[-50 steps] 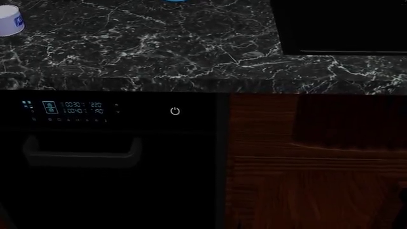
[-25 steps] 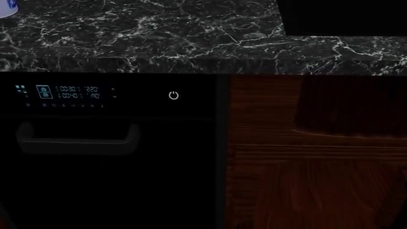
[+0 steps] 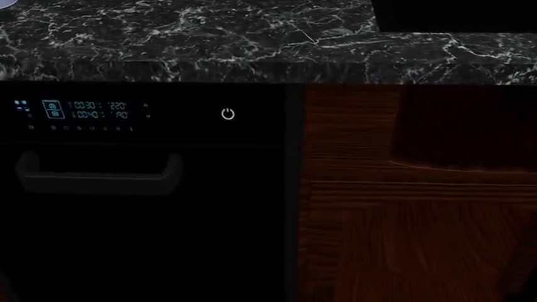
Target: Open the dishwasher door
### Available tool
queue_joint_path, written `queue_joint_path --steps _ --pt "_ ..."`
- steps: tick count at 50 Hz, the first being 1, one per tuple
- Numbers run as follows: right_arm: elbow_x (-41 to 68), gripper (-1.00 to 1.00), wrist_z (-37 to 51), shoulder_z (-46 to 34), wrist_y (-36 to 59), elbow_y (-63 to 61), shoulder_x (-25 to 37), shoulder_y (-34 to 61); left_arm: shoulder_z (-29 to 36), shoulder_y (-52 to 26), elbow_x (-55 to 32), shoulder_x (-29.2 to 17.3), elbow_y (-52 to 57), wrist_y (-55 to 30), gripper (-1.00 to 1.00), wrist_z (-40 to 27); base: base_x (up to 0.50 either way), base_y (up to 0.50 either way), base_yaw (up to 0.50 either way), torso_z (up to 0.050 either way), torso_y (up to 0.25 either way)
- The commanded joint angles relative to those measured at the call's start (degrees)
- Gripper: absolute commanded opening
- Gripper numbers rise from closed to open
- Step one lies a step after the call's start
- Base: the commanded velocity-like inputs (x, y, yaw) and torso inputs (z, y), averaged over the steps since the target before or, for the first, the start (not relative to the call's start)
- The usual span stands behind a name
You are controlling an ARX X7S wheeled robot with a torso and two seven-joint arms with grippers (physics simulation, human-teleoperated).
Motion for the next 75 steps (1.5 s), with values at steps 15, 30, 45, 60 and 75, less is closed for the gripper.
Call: queue_joint_path --steps 15,30,45,60,75 --pt "0.41 1.00 0.76 -0.75 -0.87 1.27 0.57 0.45 0.65 -0.55 -0.49 -0.51 -1.06 1.19 1.00 -0.46 0.33 0.00 0.00 0.000 0.000" --pt "0.70 1.00 1.52 -1.05 -1.20 0.84 0.84 0.23 1.21 -0.51 -0.68 -0.85 -0.79 1.23 1.00 -0.88 0.32 0.00 0.00 0.000 0.000" --pt "1.27 1.00 1.93 -1.53 -1.56 0.03 1.16 -0.64 3.18 1.77 5.32 -6.15 6.28 -6.30 1.00 -4.00 0.00 0.00 0.00 0.000 0.000" --pt "1.91 1.00 1.86 -1.92 -2.67 1.49 1.16 -0.19 16.09 -2.87 29.95 -19.66 18.57 -29.19 1.00 -0.55 0.00 0.00 0.00 0.000 0.000" --pt "2.58 1.00 2.27 -1.97 -3.47 1.70 1.42 -0.49 25.39 -8.29 42.20 -25.56 19.85 -38.72 1.00 7.86 0.00 0.00 0.00 0.000 0.000"
